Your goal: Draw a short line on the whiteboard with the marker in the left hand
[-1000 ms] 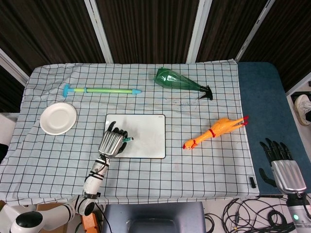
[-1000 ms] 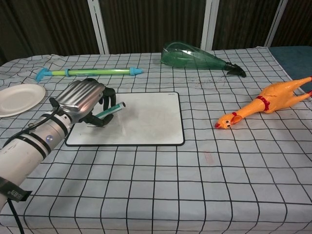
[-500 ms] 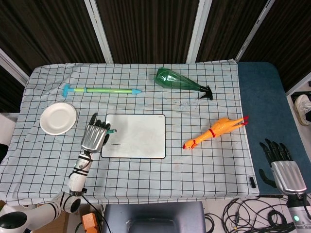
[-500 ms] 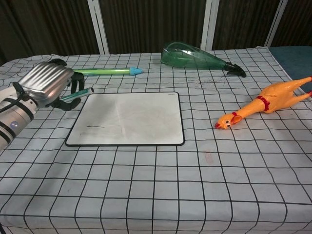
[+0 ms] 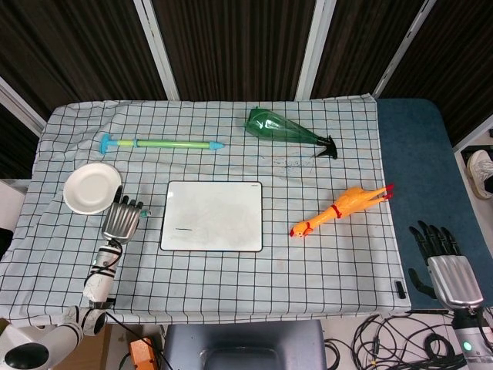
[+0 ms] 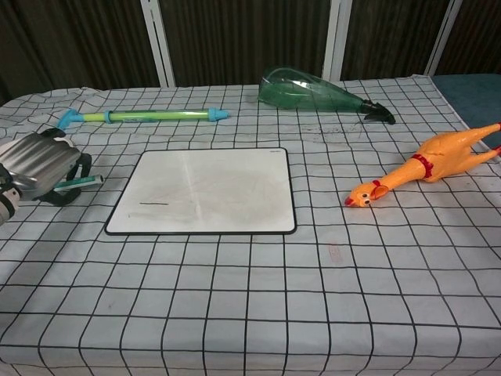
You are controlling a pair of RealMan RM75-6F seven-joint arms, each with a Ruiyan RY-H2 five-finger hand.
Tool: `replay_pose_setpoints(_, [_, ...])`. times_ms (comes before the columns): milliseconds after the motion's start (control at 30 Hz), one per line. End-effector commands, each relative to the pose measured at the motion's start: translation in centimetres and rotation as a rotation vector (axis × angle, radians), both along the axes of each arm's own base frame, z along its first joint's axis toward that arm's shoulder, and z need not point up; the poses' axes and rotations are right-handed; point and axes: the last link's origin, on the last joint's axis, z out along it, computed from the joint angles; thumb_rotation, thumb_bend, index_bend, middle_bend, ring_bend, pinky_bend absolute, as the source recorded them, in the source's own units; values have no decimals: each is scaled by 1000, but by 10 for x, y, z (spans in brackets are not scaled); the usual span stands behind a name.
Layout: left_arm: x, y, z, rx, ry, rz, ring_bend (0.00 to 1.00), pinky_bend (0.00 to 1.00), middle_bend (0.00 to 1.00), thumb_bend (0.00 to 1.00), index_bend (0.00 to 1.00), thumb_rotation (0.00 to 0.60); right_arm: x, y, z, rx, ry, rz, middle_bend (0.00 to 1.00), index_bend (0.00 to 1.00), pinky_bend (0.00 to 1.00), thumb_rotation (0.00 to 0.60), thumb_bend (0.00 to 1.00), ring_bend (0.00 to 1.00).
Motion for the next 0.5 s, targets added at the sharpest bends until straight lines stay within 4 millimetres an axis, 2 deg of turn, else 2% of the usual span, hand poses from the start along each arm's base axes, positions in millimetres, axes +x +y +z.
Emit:
replay_pose_setpoints(33, [-1,-1,0,-9,-1,11,272,85,433,388,361,600,0,0,0,0,-1,1,0,0,23,600,328,0])
replay_pose_setpoints(167, [3,-4,4,10,2,-4,236,78,384,370,283,600,0,0,0,3,-1,2,0,0,23,600,328,0])
replay_pose_setpoints(333, [7,-15,16,26,-46,-23,226,80,364,369,278,600,0,0,1,2,-4,2,0,0,23,600,328,0])
replay_pose_setpoints(433, [11,-47,42,53,-157,-67,208,101,327,370,258,600,0,1,2,-2,-9,1,0,0,23,600,328,0])
replay_pose_setpoints(500, [9,-80,63,44,-243,-63,158,108,260,371,222,600,-1,1,4,-7,-12,-1,0,0,23,600,328,0])
